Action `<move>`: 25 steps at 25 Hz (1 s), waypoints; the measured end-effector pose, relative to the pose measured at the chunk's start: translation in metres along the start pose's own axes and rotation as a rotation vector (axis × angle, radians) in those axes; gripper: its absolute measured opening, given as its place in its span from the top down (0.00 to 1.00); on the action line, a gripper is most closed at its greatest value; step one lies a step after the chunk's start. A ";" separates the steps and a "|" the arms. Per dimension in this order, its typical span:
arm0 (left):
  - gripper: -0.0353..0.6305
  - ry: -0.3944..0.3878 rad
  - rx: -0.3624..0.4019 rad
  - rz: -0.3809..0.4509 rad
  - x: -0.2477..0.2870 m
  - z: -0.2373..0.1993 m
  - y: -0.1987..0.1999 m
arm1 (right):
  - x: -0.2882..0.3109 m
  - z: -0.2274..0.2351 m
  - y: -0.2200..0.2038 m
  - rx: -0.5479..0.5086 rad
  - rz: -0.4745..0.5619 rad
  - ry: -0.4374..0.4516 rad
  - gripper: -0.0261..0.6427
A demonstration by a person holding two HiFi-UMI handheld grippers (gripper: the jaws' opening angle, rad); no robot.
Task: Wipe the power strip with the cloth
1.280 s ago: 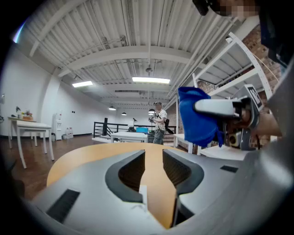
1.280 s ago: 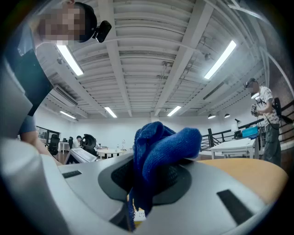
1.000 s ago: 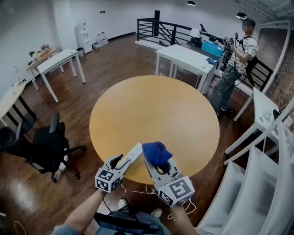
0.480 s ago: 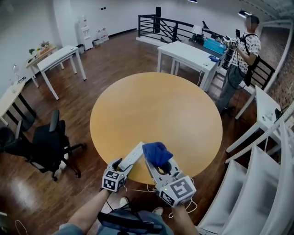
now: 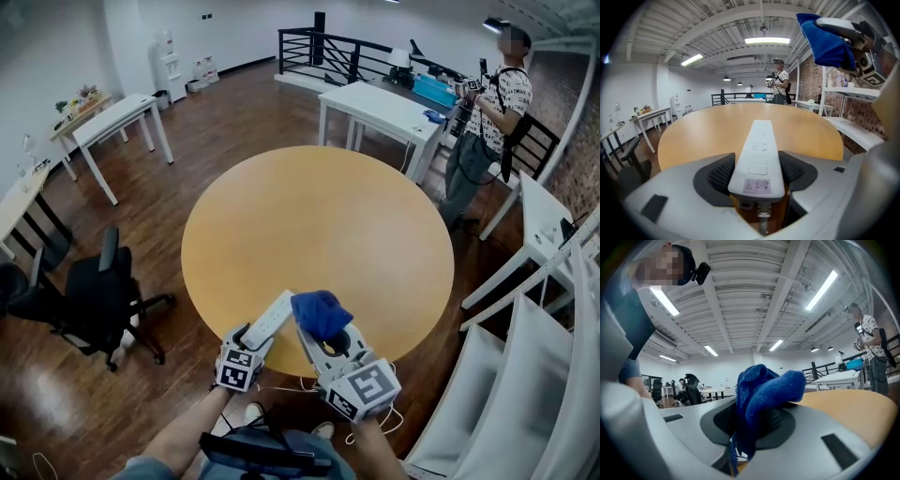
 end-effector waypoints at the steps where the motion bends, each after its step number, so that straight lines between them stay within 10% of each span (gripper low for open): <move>1: 0.48 0.006 0.007 -0.017 0.002 0.000 -0.001 | 0.000 -0.001 -0.001 0.002 -0.001 0.001 0.87; 25: 0.51 -0.041 0.075 0.052 -0.016 0.004 0.022 | -0.010 -0.006 -0.002 0.030 0.017 -0.015 0.87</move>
Point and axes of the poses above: the fingertips, and each gripper's own axes: x forward along the fingers, z to its right, y out of its top, the point moved 4 cm from there along -x, backward along the fingers, and after that the axes turned 7 degrees about z, right-handed, at the moved point
